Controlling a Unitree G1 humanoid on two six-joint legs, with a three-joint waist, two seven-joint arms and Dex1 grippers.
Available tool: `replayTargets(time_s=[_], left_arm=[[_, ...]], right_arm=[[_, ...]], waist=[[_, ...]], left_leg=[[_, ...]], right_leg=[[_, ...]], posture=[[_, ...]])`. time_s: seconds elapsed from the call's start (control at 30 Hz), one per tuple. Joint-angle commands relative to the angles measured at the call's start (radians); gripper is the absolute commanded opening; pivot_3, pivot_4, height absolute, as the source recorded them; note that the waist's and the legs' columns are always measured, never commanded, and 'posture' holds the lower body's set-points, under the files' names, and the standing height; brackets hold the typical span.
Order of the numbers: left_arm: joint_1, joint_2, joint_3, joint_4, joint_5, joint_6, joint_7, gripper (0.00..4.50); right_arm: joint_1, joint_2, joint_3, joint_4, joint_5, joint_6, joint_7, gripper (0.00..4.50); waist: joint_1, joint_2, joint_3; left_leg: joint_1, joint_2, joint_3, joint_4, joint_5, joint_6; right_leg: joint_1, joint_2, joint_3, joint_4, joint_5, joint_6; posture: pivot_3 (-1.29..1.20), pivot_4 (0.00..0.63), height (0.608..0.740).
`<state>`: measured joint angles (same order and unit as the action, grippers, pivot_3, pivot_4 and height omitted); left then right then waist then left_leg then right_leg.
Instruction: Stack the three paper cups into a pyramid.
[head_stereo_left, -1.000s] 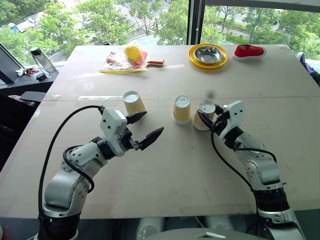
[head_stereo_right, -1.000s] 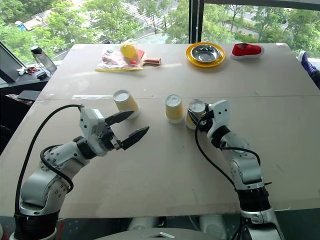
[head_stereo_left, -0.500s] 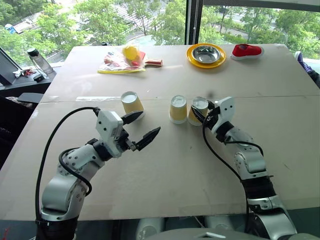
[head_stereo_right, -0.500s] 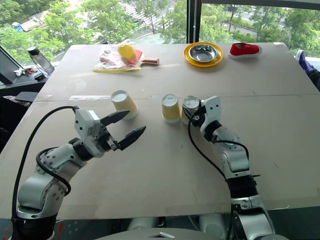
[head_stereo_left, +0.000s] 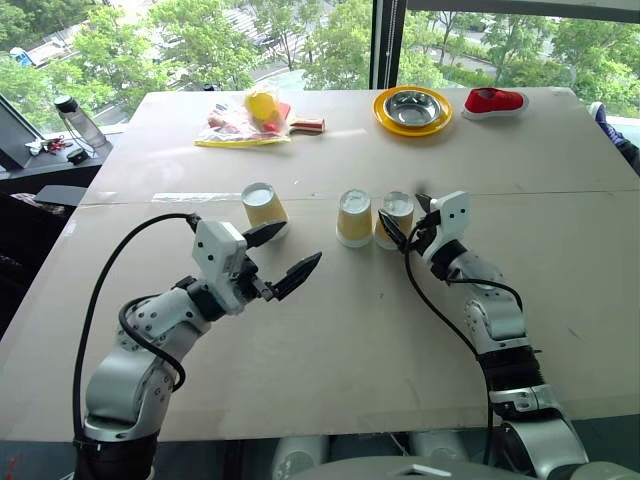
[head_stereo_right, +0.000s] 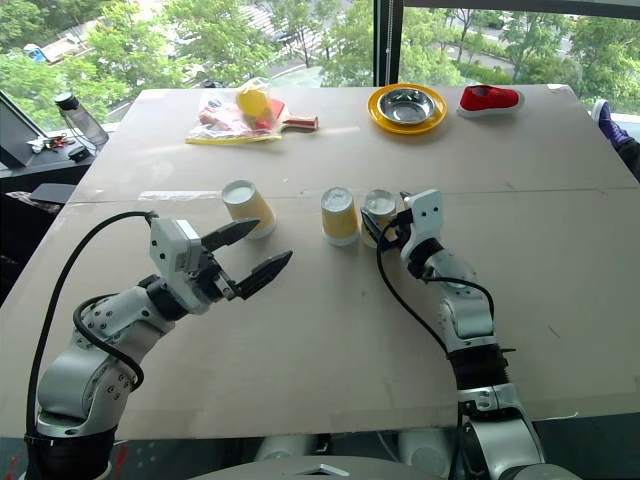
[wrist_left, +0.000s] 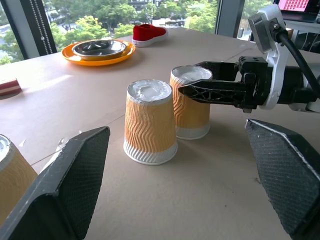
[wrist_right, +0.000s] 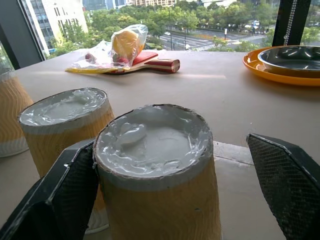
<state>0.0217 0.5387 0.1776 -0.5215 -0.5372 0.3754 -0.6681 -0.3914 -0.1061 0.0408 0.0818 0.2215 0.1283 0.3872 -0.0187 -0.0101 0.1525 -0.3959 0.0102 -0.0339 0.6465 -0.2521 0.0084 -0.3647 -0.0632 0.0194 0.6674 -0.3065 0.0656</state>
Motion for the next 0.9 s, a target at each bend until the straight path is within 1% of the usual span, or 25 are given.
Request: replayTargets(time_s=[0.03,0.1,0.2,0.27,0.33,0.43,0.53,0.63,0.9], left_arm=[[0.032,-0.033,0.024,-0.034,0.009,-0.04,0.043,4.5],[0.053,-0.075,0.017,-0.03,0.03,-0.066,0.083,4.5],[0.082,-0.134,0.004,-0.003,0.115,-0.169,0.127,4.5],[0.035,-0.169,0.035,0.097,0.202,-0.251,0.211,4.5],[-0.015,-0.18,0.03,0.197,0.275,-0.307,0.253,4.5],[-0.087,-0.189,0.005,0.329,0.324,-0.372,0.266,4.5],[-0.181,-0.198,-0.015,0.474,0.365,-0.43,0.279,4.5],[-0.253,-0.211,-0.015,0.579,0.375,-0.471,0.292,4.5],[-0.352,-0.216,-0.006,0.75,0.385,-0.548,0.311,4.5]], right_arm=[[0.046,-0.041,-0.041,-0.136,0.059,0.009,0.044,4.46],[0.09,-0.08,-0.061,-0.204,0.1,0.029,0.08,4.46],[0.165,-0.166,-0.093,-0.322,0.174,0.087,0.152,4.46],[0.266,-0.254,-0.122,-0.447,0.256,0.115,0.247,4.46],[0.356,-0.328,-0.129,-0.557,0.355,0.158,0.341,4.46],[0.426,-0.38,-0.101,-0.642,0.393,0.171,0.39,4.46],[0.47,-0.387,-0.07,-0.696,0.393,0.154,0.41,4.46],[0.487,-0.379,-0.055,-0.716,0.383,0.143,0.401,4.46],[0.499,-0.357,-0.07,-0.729,0.382,0.108,0.364,4.46]], waist=[[0.002,0.0,0.0],[0.006,0.0,0.0],[0.007,0.0,0.0],[0.012,0.001,0.0],[0.015,0.001,0.0],[0.005,0.0,0.0],[0.005,-0.001,0.0],[0.007,-0.002,0.0],[0.007,-0.002,0.0]], left_leg=[[0.0,0.0,0.0,0.0,0.0,0.0],[-0.001,0.0,0.0,-0.001,0.0,0.0],[-0.002,0.0,0.0,-0.001,0.0,0.0],[-0.002,0.0,0.0,-0.001,0.0,0.0],[-0.001,-0.001,-0.001,-0.001,0.0,0.0],[-0.001,-0.001,-0.002,-0.001,0.0,0.0],[0.0,-0.002,-0.001,-0.001,0.0,0.0],[-0.001,-0.002,-0.002,0.0,0.0,0.0],[-0.001,-0.003,-0.003,0.001,0.0,0.0]], right_leg=[[0.0,0.0,0.0,0.0,0.0,0.0],[0.0,-0.001,-0.001,-0.001,0.0,0.0],[0.0,-0.002,-0.001,-0.003,0.0,0.0],[0.0,-0.002,0.0,-0.003,0.0,0.0],[0.001,-0.002,-0.002,-0.003,0.0,0.0],[0.002,0.0,-0.003,-0.003,0.0,0.0],[0.002,0.0,-0.002,-0.003,0.0,0.0],[0.002,0.0,-0.003,-0.003,0.0,0.0],[0.002,0.0,-0.003,-0.002,0.0,0.0]], posture=[[0.0,0.15,0.74],[0.0,0.15,0.74],[0.0,0.15,0.74],[0.0,0.15,0.74],[0.0,0.15,0.74],[0.0,0.15,0.74],[0.0,0.15,0.74],[0.0,0.15,0.74],[0.0,0.15,0.74]])
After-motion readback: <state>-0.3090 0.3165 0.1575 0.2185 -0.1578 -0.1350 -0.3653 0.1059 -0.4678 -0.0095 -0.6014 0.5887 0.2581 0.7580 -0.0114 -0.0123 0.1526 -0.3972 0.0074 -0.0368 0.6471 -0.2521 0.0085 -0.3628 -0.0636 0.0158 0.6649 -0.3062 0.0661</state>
